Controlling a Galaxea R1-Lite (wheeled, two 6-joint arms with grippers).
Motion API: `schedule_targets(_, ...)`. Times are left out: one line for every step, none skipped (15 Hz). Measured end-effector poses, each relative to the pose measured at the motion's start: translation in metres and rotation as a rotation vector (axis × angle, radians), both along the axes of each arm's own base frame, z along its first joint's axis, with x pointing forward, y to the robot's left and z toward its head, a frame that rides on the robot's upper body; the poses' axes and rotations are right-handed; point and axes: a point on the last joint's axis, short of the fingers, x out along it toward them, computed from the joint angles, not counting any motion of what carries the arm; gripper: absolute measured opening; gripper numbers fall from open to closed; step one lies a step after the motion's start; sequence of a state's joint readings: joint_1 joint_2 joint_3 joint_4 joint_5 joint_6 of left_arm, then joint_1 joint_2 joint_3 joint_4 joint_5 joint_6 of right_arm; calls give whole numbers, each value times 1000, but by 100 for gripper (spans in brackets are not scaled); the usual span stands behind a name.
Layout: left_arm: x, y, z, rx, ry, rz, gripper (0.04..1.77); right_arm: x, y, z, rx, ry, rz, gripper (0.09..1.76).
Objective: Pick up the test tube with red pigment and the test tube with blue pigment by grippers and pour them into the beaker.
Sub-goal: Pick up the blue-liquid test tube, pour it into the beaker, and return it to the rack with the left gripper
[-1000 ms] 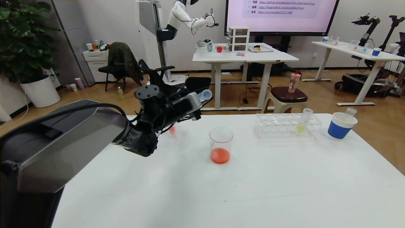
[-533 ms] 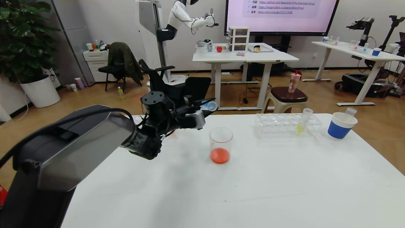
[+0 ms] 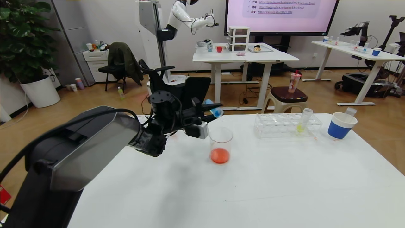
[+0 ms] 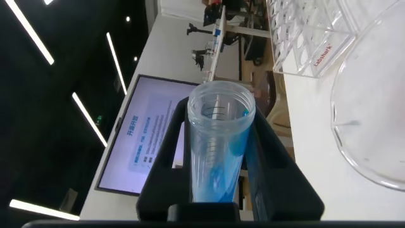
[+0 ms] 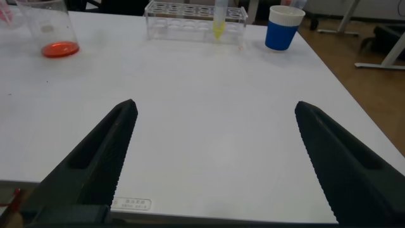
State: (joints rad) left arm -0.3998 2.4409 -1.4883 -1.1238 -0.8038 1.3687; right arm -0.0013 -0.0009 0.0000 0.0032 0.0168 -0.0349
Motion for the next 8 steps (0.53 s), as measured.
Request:
schedule_targets(0,0,-1,11,-17,3,50,0,0,0,0,0,0,174)
schedule_targets(0,1,-2,24,-33,7,50,0,0,0,0,0,0,174)
schedule_targets(1,2,-3,33,-48,12,50,0,0,0,0,0,0,174)
schedule_targets(1,2,-4,41,-62,15,50,0,0,0,0,0,0,174)
schedule_targets(1,3,-4,49,-81,18,50,0,0,0,0,0,0,174)
schedule_targets(1,3,-4,56,-97,22,50,0,0,0,0,0,0,174)
schedule_targets(1,4,-4,61,-113,25,50,0,0,0,0,0,0,174)
schedule_targets(2,5,-4,68,-130,33,50,0,0,0,0,0,0,174)
